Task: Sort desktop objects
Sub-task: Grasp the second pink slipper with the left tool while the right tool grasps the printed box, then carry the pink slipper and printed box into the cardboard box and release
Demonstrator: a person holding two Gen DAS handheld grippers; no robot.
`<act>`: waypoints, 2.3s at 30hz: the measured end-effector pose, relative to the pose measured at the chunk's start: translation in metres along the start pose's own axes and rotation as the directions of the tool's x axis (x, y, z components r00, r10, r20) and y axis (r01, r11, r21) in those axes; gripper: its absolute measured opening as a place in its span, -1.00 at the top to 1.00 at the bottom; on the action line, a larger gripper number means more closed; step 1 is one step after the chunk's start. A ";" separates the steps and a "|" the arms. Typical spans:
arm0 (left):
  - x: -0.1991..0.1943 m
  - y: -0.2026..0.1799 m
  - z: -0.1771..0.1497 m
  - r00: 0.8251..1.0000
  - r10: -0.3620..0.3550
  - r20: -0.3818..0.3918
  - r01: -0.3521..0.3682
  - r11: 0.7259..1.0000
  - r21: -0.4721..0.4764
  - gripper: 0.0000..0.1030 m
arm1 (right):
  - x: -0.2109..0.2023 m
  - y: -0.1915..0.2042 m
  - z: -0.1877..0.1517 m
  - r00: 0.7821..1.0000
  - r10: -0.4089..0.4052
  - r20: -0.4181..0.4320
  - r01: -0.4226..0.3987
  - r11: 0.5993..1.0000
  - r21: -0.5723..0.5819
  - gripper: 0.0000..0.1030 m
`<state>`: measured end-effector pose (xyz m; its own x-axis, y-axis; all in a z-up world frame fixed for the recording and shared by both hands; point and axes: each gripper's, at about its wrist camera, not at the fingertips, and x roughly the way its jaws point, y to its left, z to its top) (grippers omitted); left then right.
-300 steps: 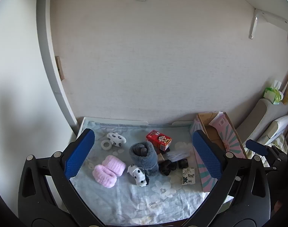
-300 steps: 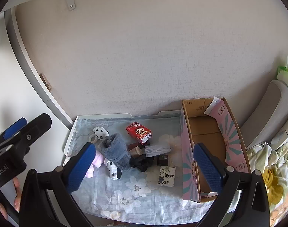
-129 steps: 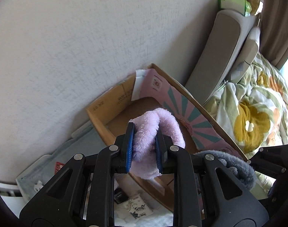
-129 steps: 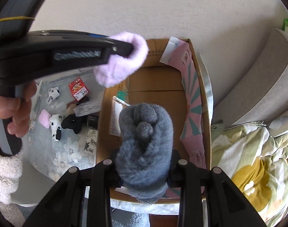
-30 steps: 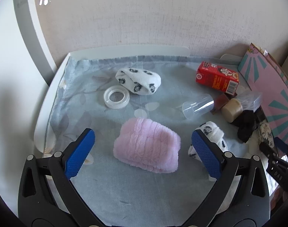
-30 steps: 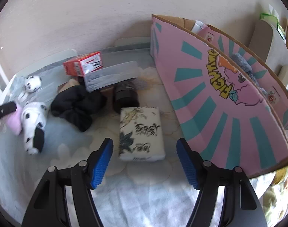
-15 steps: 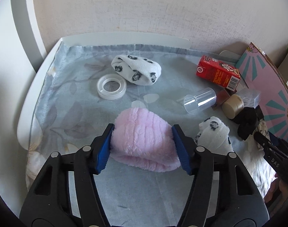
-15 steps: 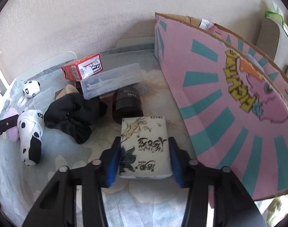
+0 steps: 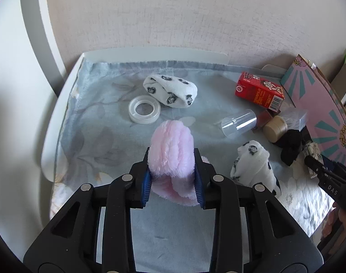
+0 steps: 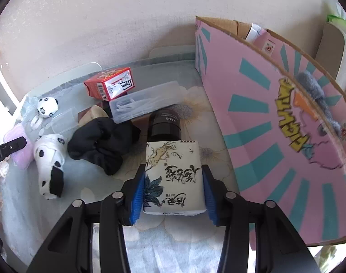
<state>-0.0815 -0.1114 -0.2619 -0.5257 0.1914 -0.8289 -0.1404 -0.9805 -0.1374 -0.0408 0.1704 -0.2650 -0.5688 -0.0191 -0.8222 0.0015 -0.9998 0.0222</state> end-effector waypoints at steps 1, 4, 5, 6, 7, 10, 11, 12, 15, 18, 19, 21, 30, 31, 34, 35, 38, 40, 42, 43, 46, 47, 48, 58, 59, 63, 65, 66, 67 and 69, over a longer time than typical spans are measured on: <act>-0.003 -0.001 0.000 1.000 0.002 -0.002 -0.002 1.000 0.007 0.45 | -0.004 0.001 0.000 1.000 -0.006 0.006 0.006 1.000 -0.007 0.18; -0.015 -0.001 0.001 1.000 -0.001 -0.014 0.002 1.000 0.015 0.45 | -0.020 0.003 0.003 1.000 -0.008 0.009 0.008 1.000 -0.018 0.18; -0.022 -0.001 0.003 1.000 -0.009 -0.014 0.009 1.000 0.017 0.45 | -0.025 0.003 0.004 1.000 -0.005 0.008 0.005 1.000 -0.016 0.18; -0.027 -0.002 0.004 1.000 -0.013 -0.011 0.013 1.000 0.022 0.45 | -0.033 0.002 0.007 1.000 0.001 0.010 -0.001 1.000 -0.013 0.18; -0.033 -0.002 0.006 1.000 -0.015 -0.005 0.016 0.999 0.030 0.45 | -0.043 0.003 0.009 1.000 0.010 0.011 -0.009 1.000 -0.015 0.18; -0.048 -0.003 0.018 1.000 -0.016 0.013 0.015 0.999 0.046 0.45 | -0.068 0.006 0.018 0.999 0.034 0.000 -0.034 0.999 -0.039 0.18; -0.053 -0.005 0.023 1.000 -0.019 0.017 0.019 0.999 0.050 0.45 | -0.075 0.006 0.022 0.999 0.041 -0.002 -0.041 0.998 -0.045 0.18; -0.058 -0.006 0.029 0.999 -0.022 0.026 0.021 0.998 0.057 0.45 | -0.079 0.005 0.026 0.999 0.042 0.000 -0.042 0.998 -0.050 0.18; -0.071 -0.014 0.044 0.999 -0.020 0.045 0.017 0.997 0.076 0.45 | -0.096 0.001 0.041 0.998 0.057 0.006 -0.057 0.997 -0.056 0.18; -0.085 -0.025 0.060 0.998 -0.019 0.058 0.015 0.996 0.083 0.45 | -0.112 -0.014 0.058 0.996 0.093 0.004 -0.093 0.994 -0.062 0.18; -0.091 -0.030 0.064 0.997 -0.017 0.069 0.011 0.996 0.087 0.45 | -0.115 -0.018 0.064 0.995 0.104 -0.005 -0.104 0.992 -0.067 0.18; -0.103 -0.044 0.072 0.995 -0.012 0.094 0.002 0.995 0.097 0.45 | -0.118 -0.029 0.075 0.992 0.127 -0.028 -0.128 0.989 -0.078 0.18; -0.138 -0.138 0.108 0.981 -0.064 0.183 0.050 0.995 0.081 0.45 | -0.123 -0.093 0.108 0.987 0.147 -0.072 -0.159 0.967 -0.199 0.18; -0.136 -0.153 0.111 0.981 -0.055 0.187 0.037 0.995 0.097 0.45 | -0.121 -0.103 0.110 0.986 0.142 -0.084 -0.157 0.967 -0.203 0.18; -0.130 -0.205 0.121 0.978 -0.064 0.199 0.033 0.988 0.153 0.45 | -0.113 -0.132 0.111 0.977 0.163 -0.136 -0.189 0.961 -0.202 0.18; -0.127 -0.219 0.122 0.978 -0.078 0.195 0.045 0.985 0.168 0.45 | -0.111 -0.139 0.111 0.974 0.172 -0.149 -0.200 0.959 -0.202 0.18; -0.110 -0.270 0.125 0.981 -0.086 0.174 0.044 0.973 0.228 0.45 | -0.103 -0.160 0.108 0.966 0.180 -0.183 -0.220 0.948 -0.230 0.18; -0.096 -0.297 0.127 0.985 -0.091 0.148 0.051 0.966 0.255 0.45 | -0.099 -0.170 0.106 0.961 0.191 -0.199 -0.238 0.938 -0.253 0.18; -0.081 -0.320 0.130 0.987 -0.105 0.122 0.069 0.962 0.264 0.45 | -0.096 -0.176 0.104 0.952 0.219 -0.213 -0.273 0.924 -0.269 0.18; -0.072 -0.331 0.132 0.988 -0.111 0.105 0.080 0.961 0.264 0.45 | -0.096 -0.176 0.102 0.949 0.229 -0.217 -0.284 0.918 -0.275 0.18; -0.053 -0.357 0.136 0.991 -0.113 0.074 0.089 0.958 0.271 0.45 | -0.092 -0.178 0.096 0.937 0.258 -0.236 -0.323 0.897 -0.301 0.18; -0.047 -0.366 0.137 0.992 -0.108 0.066 0.086 0.956 0.279 0.45 | -0.090 -0.178 0.094 0.933 0.264 -0.243 -0.333 0.891 -0.310 0.18; -0.042 -0.372 0.137 0.993 -0.103 0.059 0.082 0.954 0.288 0.45 | -0.089 -0.179 0.093 0.931 0.268 -0.246 -0.338 0.888 -0.313 0.18; -0.009 -0.396 0.136 0.998 -0.058 -0.018 0.060 0.954 0.294 0.45 | -0.066 -0.183 0.082 0.892 0.319 -0.320 -0.421 0.843 -0.335 0.18; -0.006 -0.396 0.136 0.998 -0.053 -0.022 0.057 0.954 0.294 0.45 | -0.065 -0.182 0.082 0.891 0.323 -0.320 -0.425 0.841 -0.336 0.17; -0.001 -0.397 0.134 1.000 -0.022 -0.015 0.026 0.953 0.303 0.34 | -0.063 -0.180 0.084 0.894 0.328 -0.305 -0.423 0.841 -0.336 0.16; -0.002 -0.396 0.134 1.000 -0.021 -0.012 0.024 0.953 0.301 -0.71 | -0.062 -0.180 0.085 0.895 0.326 -0.305 -0.420 0.846 -0.329 0.00; -0.003 -0.395 0.134 1.000 -0.025 -0.008 0.026 0.956 0.294 -1.00 | -0.061 -0.179 0.086 0.891 0.327 -0.314 -0.425 0.846 -0.323 -0.25; -0.007 -0.393 0.134 0.999 -0.040 0.019 0.033 0.958 0.284 -1.00 | -0.059 -0.178 0.086 0.886 0.329 -0.326 -0.430 0.846 -0.316 -0.38; -0.011 -0.389 0.136 0.997 -0.068 0.032 0.057 0.962 0.267 -0.99 | -0.060 -0.179 0.084 0.889 0.326 -0.322 -0.426 0.847 -0.318 -0.69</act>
<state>-0.1350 0.2737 -0.1256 -0.5413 0.2587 -0.8000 -0.3886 -0.9207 -0.0348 -0.0762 0.3511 -0.1719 -0.2404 -0.3468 -0.9066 0.5050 -0.8423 0.1883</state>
